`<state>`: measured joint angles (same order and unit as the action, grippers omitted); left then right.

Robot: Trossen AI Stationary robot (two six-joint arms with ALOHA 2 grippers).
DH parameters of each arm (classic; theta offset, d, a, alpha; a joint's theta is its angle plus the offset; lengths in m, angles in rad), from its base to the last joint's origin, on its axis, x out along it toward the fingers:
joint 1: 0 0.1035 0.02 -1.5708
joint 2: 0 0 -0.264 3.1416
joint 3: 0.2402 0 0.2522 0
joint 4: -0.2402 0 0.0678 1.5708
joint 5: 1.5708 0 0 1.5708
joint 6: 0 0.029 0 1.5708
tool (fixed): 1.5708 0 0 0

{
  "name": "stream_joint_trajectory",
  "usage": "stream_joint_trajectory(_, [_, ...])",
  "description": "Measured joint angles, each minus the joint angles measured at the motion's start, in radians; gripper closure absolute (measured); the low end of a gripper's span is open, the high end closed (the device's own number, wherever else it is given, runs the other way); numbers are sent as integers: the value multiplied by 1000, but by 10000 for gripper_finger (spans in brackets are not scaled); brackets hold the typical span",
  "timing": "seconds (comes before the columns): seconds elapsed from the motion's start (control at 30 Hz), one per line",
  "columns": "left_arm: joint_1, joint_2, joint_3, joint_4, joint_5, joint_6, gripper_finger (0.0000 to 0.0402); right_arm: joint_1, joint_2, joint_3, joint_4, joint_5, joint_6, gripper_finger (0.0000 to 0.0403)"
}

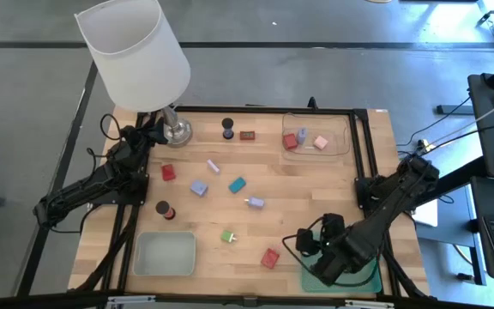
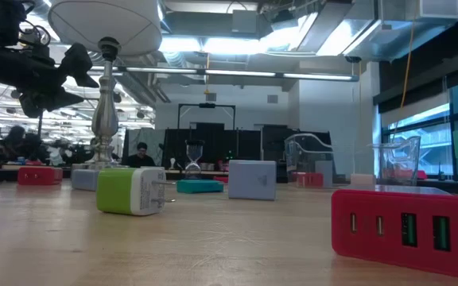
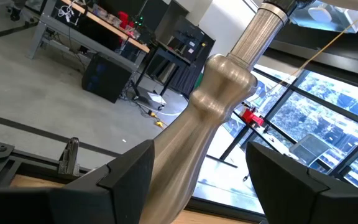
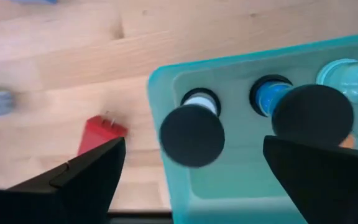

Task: Pick & Place Office items
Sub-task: Put the right blue charger adapter into the transparent bin

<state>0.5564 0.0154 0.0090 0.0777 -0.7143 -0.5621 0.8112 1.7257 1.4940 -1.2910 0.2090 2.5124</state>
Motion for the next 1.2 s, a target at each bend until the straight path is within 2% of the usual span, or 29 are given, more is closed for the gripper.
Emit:
stream_joint_trajectory(0.27, [0, 0, 0, 0, 0, 0, 151, -16, -71, 0, 1, 125, -8, 25])
stream_joint_trajectory(0.4, [0, 0, 0, 0, 0, 0, 151, -56, -73, 0, 0, 147, -8, 25])
stream_joint_trajectory(0.57, [0, 0, 0, 0, 0, 0, 151, -141, -73, 0, -2, 120, -24, 25])
stream_joint_trajectory(0.77, [0, 0, 0, 0, 0, 0, 151, -268, -73, 0, 7, 95, -119, 25])
stream_joint_trajectory(0.97, [0, 0, 0, 0, 0, 0, 151, -416, -73, 0, 79, 59, -262, 25])
stream_joint_trajectory(1.2, [0, 0, 0, 0, 0, 0, 151, -557, -38, 0, 231, 5, -505, 25])
